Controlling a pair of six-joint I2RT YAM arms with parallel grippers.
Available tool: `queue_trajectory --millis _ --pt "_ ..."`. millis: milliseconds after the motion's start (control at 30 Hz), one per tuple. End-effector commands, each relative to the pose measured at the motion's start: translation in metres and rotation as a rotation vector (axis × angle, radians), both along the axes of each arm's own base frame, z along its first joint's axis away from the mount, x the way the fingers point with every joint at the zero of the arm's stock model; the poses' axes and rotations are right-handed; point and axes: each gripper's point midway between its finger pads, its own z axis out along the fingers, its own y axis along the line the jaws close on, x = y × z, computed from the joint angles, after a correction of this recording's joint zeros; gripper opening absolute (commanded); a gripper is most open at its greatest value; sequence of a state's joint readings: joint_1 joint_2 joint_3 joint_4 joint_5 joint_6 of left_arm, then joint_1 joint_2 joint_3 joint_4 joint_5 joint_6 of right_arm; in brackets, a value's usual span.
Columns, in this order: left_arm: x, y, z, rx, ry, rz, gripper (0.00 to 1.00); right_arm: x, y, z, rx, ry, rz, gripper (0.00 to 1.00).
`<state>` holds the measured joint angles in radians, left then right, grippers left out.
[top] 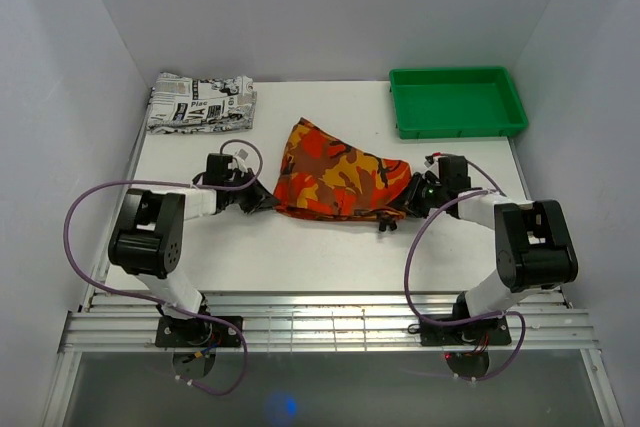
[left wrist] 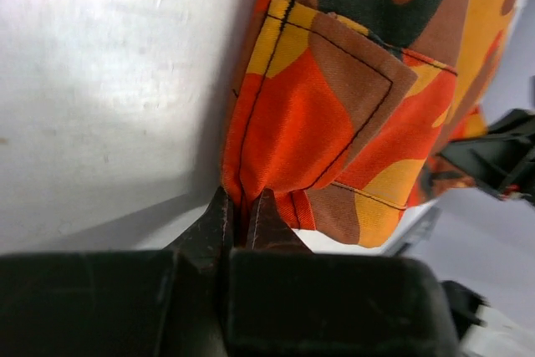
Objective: Fold and stack the trousers
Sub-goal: Neatly place the folded trousers to the corner
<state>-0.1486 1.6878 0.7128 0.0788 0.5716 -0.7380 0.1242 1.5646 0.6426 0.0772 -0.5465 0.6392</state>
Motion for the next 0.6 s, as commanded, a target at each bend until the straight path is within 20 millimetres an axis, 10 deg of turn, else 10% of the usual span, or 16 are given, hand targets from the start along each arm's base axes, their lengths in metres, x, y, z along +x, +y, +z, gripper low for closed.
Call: queue_trajectory --millis 0,333,567 --pt "0.024 0.019 0.021 0.248 -0.191 -0.094 0.0 0.018 0.003 0.032 -0.12 -0.169 0.097 0.08" --pt "0.05 0.053 0.076 0.555 -0.458 -0.185 0.0 0.068 0.03 0.091 -0.451 -0.495 0.24 0.08" --pt "0.079 0.067 0.15 0.712 -0.79 -0.166 0.0 0.106 0.071 0.149 -0.512 -0.734 0.297 0.08"
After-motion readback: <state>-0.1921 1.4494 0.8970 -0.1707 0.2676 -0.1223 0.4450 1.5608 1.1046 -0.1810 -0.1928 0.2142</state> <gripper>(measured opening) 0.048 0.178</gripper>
